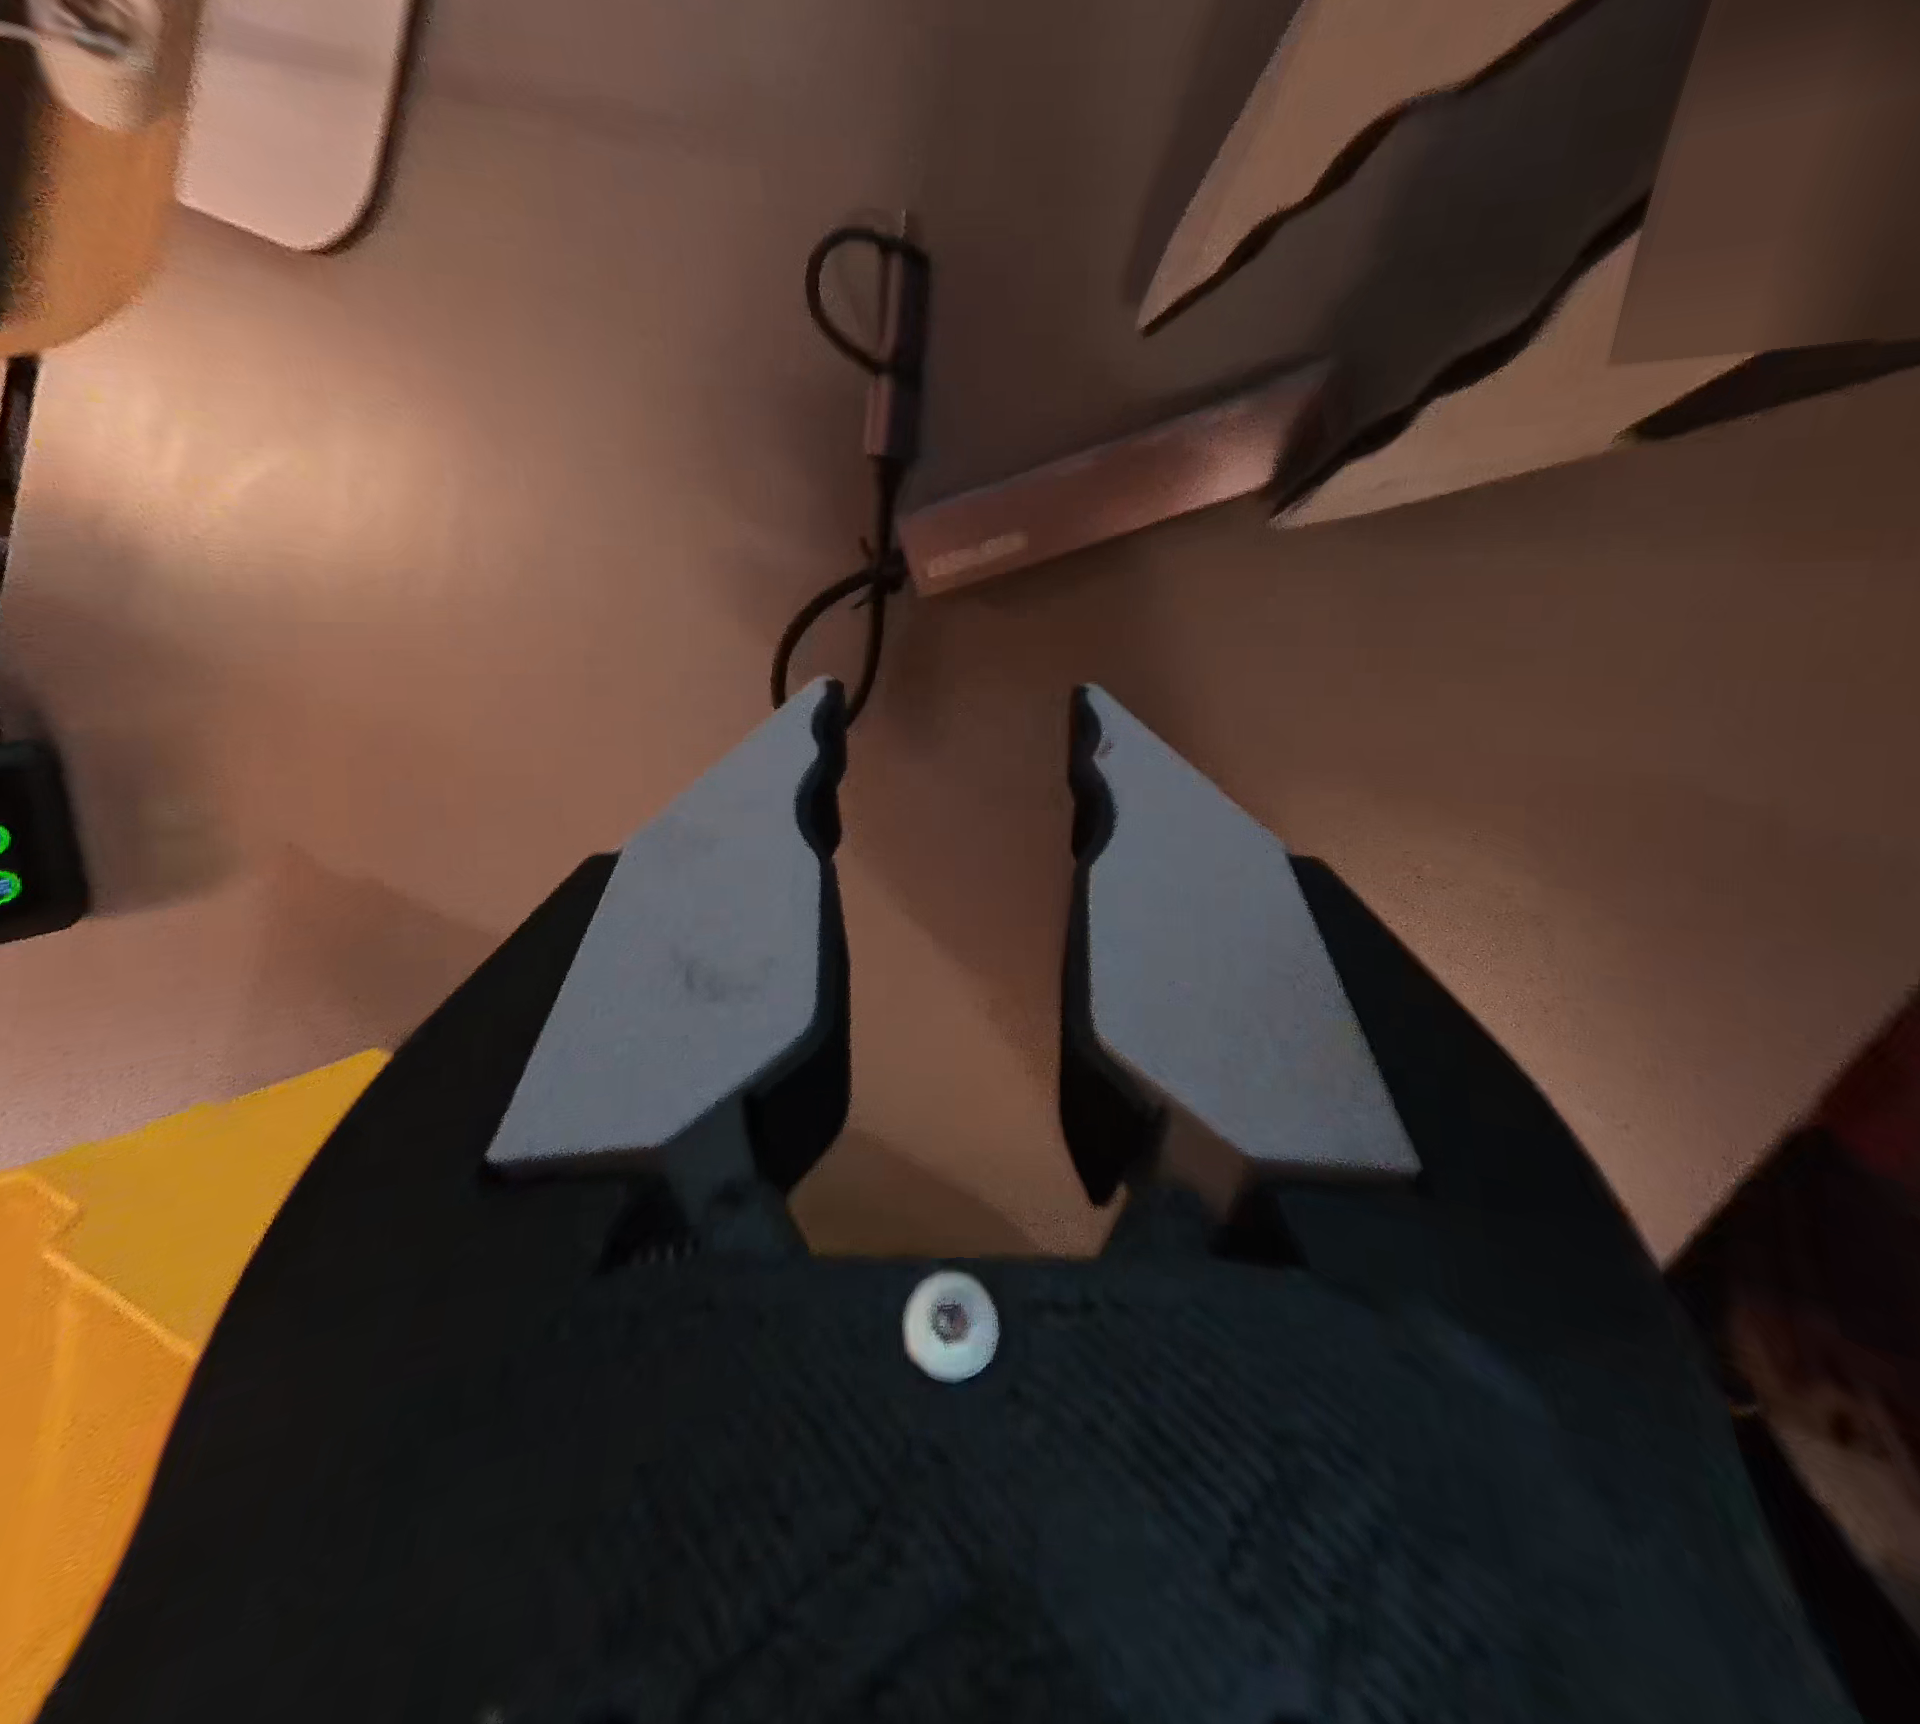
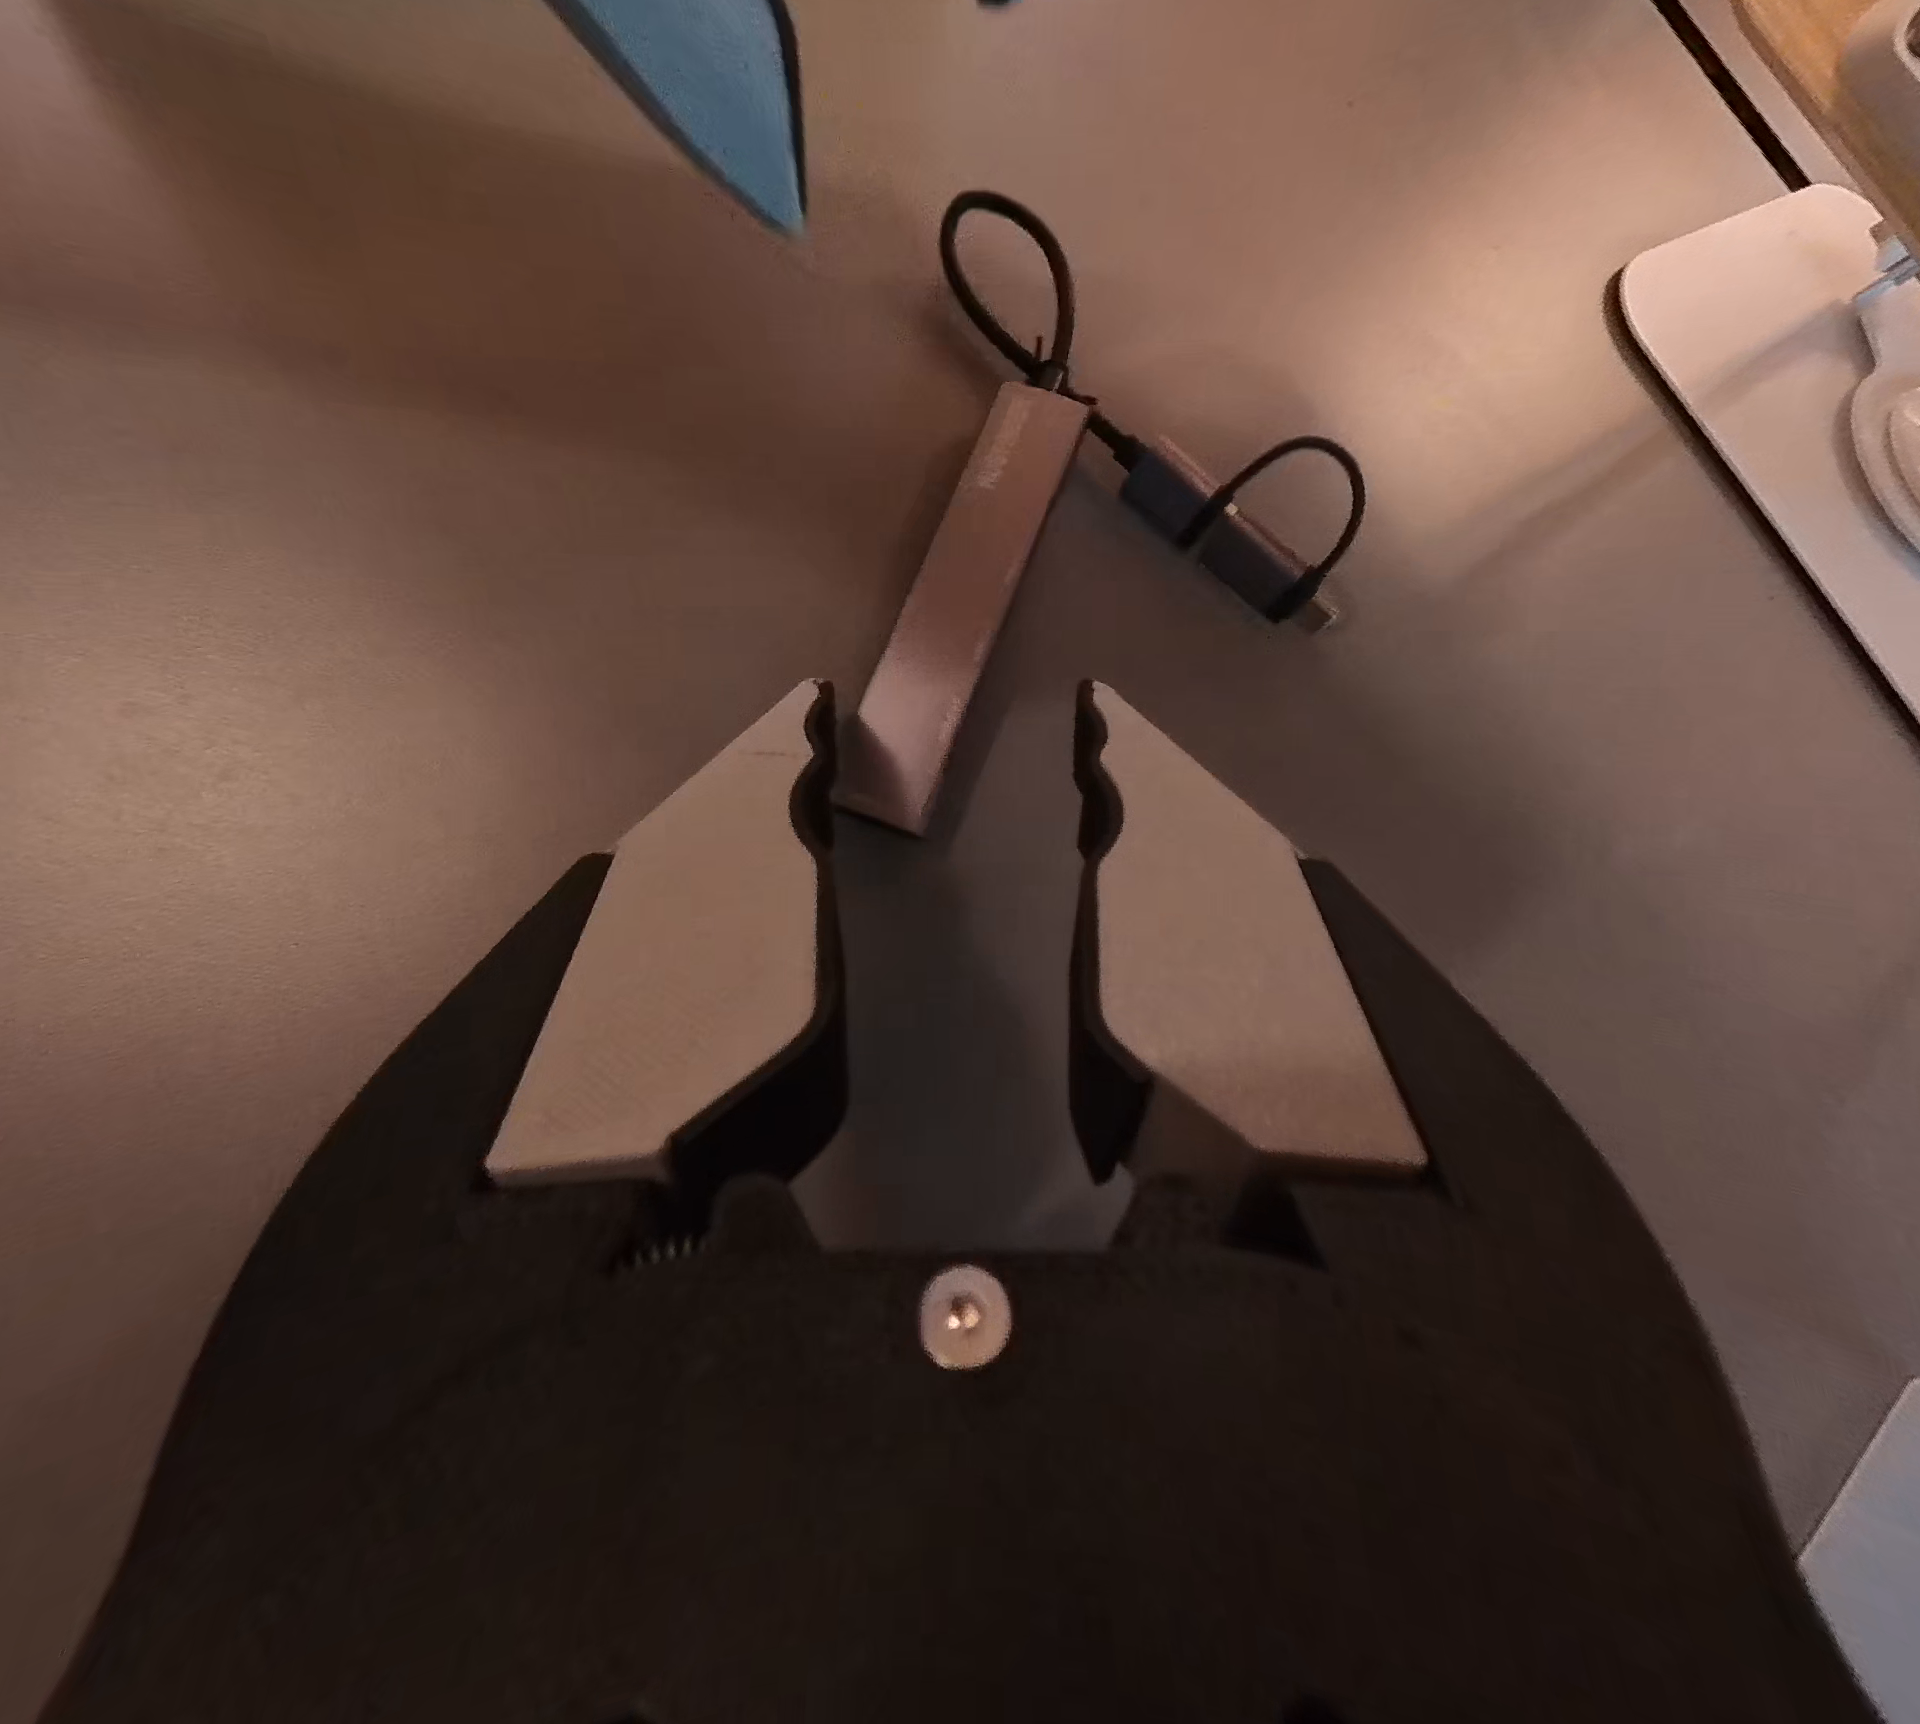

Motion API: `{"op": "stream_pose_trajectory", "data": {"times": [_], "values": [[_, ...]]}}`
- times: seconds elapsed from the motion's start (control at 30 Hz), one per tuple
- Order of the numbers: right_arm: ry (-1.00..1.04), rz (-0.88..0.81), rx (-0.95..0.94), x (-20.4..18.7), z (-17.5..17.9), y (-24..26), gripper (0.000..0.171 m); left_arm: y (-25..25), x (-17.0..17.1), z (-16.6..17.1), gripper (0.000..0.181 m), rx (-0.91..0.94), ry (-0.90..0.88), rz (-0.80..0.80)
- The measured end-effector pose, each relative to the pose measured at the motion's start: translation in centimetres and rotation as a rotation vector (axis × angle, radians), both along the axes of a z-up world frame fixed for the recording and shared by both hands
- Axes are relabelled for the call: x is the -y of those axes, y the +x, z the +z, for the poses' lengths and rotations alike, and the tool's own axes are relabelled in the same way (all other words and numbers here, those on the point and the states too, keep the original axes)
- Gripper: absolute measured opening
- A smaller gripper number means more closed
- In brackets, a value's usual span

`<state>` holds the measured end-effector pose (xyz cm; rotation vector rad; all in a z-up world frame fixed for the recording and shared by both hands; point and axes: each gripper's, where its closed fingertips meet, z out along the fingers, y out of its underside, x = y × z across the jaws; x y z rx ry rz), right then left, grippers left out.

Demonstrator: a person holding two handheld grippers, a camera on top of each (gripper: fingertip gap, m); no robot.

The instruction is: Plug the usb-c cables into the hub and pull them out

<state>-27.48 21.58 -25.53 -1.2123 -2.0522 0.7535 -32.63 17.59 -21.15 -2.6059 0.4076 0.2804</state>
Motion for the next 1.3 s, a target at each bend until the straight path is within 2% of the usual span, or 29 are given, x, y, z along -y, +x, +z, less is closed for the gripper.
{"op": "stream_pose_trajectory", "data": {"times": [0.17, 0.3, 0.37, 0.43, 0.6, 0.67, 0.73, 0.8, 0.9, 1.0, 1.07, 1.13, 1.2, 1.3], "values": [[0.004, -0.015, -0.007, -0.5, 0.1, -0.1, 0.044, 2.1, 1.6, 5.8, 0.04, 0.145, 0.315, 0.006], [-0.032, -0.044, -0.008, -1.3, 0.1, -0.3, 0.044, 2.2, 4.7, 7.3, 0.04, 0.191, 0.441, 0.035], [-0.084, -0.06, 0.006, -1.5, -0.1, -0.3, 0.049, 1.5, 6.5, 7.9, 0.043, 0.166, 0.484, 0.067], [-0.131, -0.093, 0.016, -2.2, -0.2, -0.4, 0.062, 0.5, 8.5, 9.0, 0.044, 0.122, 0.55, 0.108], [-0.235, -0.169, 0.061, -3.9, -0.6, -0.2, 0.082, -3.7, 15.0, 13.6, 0.043, -0.004, 0.841, 0.268], [-0.273, -0.193, 0.086, -4.3, -0.9, -0.2, 0.091, -5.4, 17.3, 14.6, 0.042, -0.091, 0.876, 0.29], [-0.296, -0.215, 0.111, -4.6, -1.2, -0.3, 0.097, -7.7, 19.8, 15.1, 0.042, -0.117, 0.887, 0.399], [-0.309, -0.235, 0.109, -4.9, -1.2, -0.4, 0.094, -9.2, 21.8, 15.3, 0.04, -0.124, 0.92, 0.45], [-0.312, -0.259, 0.104, -5.3, -1.2, -0.4, 0.091, -12.3, 23.9, 13.3, 0.04, -0.07, 0.897, 0.549], [-0.31, -0.273, 0.102, -5.5, -1.2, -0.4, 0.091, -14.7, 24.7, 8.8, 0.044, 0.04, 0.769, 0.62], [-0.312, -0.279, 0.1, -5.6, -1.2, -0.4, 0.09, -15.0, 24.7, 5.4, 0.042, 0.104, 0.644, 0.614], [-0.317, -0.286, 0.099, -5.7, -1.1, -0.4, 0.088, -13.9, 24.3, 2.4, 0.042, 0.169, 0.502, 0.544], [-0.321, -0.289, 0.098, -5.7, -1.1, -0.3, 0.087, -13.4, 24.0, 0.5, 0.043, 0.155, 0.413, 0.502], [-0.324, -0.285, 0.098, -5.6, -1.1, -0.1, 0.086, -13.7, 23.2, -1.2, 0.035, 0.156, 0.343, 0.539]]}}
